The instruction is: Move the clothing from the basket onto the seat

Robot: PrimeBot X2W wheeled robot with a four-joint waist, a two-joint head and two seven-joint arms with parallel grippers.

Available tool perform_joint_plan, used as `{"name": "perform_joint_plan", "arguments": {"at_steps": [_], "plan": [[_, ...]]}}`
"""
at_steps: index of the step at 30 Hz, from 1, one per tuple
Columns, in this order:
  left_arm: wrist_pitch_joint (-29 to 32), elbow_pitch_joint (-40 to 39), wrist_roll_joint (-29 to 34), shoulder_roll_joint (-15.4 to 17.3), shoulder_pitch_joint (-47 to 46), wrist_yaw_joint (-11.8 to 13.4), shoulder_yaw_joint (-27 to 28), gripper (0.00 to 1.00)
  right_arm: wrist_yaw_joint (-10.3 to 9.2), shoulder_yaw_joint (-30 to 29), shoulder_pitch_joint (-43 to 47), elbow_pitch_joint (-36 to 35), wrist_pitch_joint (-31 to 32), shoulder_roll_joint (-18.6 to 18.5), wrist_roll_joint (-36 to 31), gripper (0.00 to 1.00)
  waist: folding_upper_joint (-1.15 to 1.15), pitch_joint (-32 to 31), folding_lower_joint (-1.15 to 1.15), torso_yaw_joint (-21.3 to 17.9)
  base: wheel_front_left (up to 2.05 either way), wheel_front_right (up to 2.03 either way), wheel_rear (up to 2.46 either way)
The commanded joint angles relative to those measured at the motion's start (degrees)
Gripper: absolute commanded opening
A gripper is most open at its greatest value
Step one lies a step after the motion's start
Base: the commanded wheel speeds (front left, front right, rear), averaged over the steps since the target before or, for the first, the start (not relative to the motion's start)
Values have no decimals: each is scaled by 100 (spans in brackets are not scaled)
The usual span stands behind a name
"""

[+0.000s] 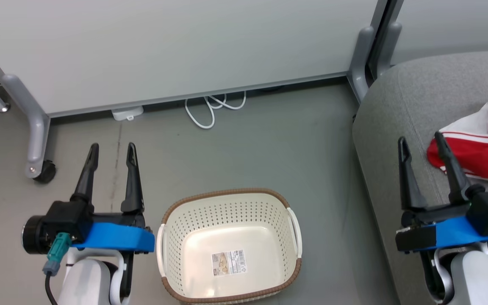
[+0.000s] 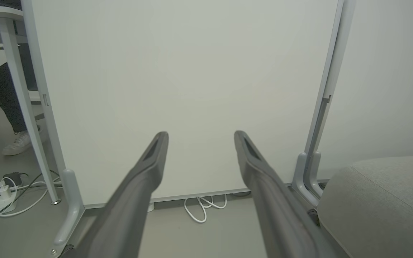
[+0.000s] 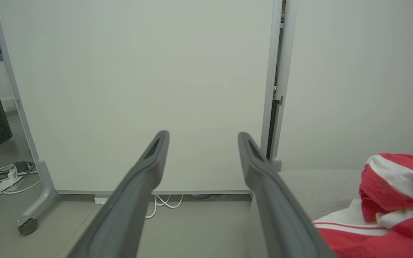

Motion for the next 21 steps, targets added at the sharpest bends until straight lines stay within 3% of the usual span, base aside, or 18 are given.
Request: {"name": "perform_joint_plan", "arguments": {"at_steps": [1, 21], "plan": [[-15, 2, 33, -19, 87, -32, 17, 100, 1, 4, 122, 23, -3, 24, 9, 100, 0, -88, 1, 50, 0, 0, 0], [-16, 134, 15, -137, 706, -221, 162, 100, 1, -125, 882, 326, -3, 107, 189, 100, 0, -549, 1, 150, 0, 0, 0]]}}
